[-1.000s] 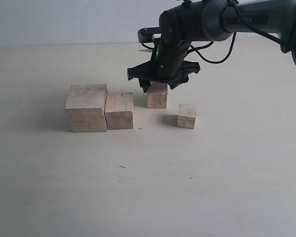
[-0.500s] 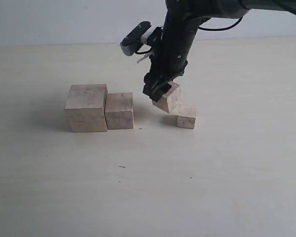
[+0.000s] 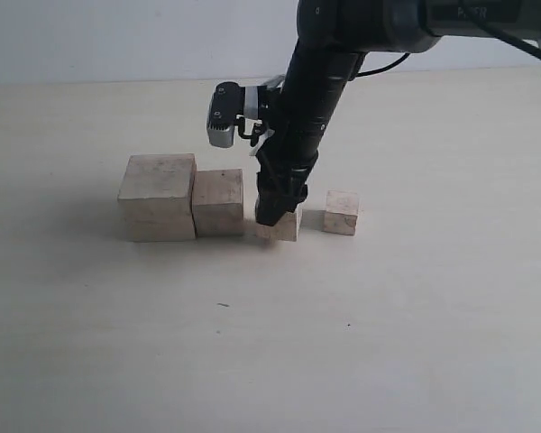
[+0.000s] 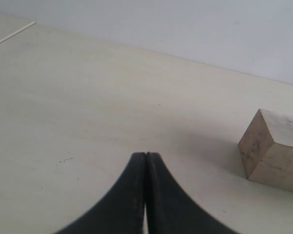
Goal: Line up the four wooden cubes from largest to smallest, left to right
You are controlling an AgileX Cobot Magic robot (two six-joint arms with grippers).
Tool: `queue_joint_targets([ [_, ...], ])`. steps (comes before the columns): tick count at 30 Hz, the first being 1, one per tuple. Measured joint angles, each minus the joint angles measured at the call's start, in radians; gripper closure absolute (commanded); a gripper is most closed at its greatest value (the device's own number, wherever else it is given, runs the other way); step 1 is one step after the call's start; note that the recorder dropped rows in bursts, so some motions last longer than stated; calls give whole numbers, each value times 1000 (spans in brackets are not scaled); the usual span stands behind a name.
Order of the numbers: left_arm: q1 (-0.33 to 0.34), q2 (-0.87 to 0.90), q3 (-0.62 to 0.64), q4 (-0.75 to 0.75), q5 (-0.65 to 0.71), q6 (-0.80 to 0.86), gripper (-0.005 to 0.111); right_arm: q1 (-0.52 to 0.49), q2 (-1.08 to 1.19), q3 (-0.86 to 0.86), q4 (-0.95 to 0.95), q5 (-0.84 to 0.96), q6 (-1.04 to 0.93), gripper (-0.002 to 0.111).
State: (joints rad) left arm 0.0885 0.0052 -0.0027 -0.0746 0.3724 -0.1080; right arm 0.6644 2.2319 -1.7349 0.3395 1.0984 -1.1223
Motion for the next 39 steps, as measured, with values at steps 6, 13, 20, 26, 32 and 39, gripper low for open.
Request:
queue_joint_targets([
  [6,0,0,0,0,0,0,107,0,24,0,0,-10,7,102],
  [13,0,0,0,0,0,0,107,0,24,0,5,-48,7,63],
  [20,0,0,0,0,0,0,107,0,24,0,15,-74,7,36],
  [26,0,0,0,0,0,0,107,0,24,0,19,-74,13,35],
  [32,0,0,0,0,0,0,107,0,3,0,19,-74,44,36],
  [39,0,0,0,0,0,0,107,0,-81,0,-15,3,148,38],
])
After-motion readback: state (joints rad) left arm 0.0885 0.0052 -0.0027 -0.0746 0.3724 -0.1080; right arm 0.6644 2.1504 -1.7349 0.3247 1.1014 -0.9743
